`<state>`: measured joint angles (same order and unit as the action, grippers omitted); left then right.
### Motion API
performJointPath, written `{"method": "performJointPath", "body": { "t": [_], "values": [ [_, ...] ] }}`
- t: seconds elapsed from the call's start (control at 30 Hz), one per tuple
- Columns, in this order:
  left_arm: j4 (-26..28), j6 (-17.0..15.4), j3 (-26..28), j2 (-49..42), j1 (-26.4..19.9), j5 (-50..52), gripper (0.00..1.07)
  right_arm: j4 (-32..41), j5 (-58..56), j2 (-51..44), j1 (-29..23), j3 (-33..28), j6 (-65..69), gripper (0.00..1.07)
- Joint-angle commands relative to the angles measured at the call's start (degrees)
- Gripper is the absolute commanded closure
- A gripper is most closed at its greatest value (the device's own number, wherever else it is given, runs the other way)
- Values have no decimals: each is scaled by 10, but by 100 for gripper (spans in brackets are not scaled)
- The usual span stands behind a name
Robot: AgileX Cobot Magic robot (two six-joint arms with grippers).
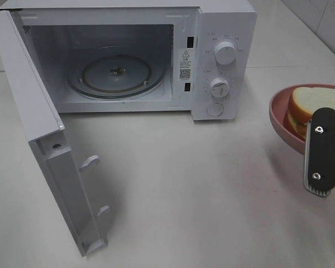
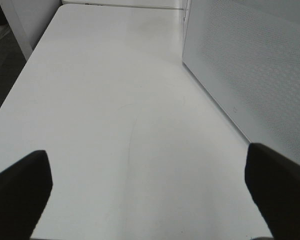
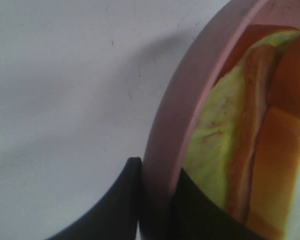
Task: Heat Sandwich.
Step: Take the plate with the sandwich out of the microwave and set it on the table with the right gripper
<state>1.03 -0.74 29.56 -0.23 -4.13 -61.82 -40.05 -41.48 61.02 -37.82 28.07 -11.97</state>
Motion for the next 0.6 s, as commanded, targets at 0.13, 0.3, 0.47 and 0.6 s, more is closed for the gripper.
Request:
{"method": "performJointPath", "body": {
  "t": [0.13, 0.3, 0.47, 0.6],
  "values": [
    [-1, 0, -1, -5, -1, 5, 7, -68, -19, 42, 3, 2, 133, 107],
    [-1, 0, -1, -5, -1, 5, 7, -99, -29, 79, 3, 2, 235, 107],
    [-1, 0, -1, -5, -1, 5, 7, -113, -53, 121, 3, 15, 331, 107],
    [-1, 0, -1, -5, -1, 5, 7, -130, -81, 160, 3, 37, 411, 107]
  ]
}}
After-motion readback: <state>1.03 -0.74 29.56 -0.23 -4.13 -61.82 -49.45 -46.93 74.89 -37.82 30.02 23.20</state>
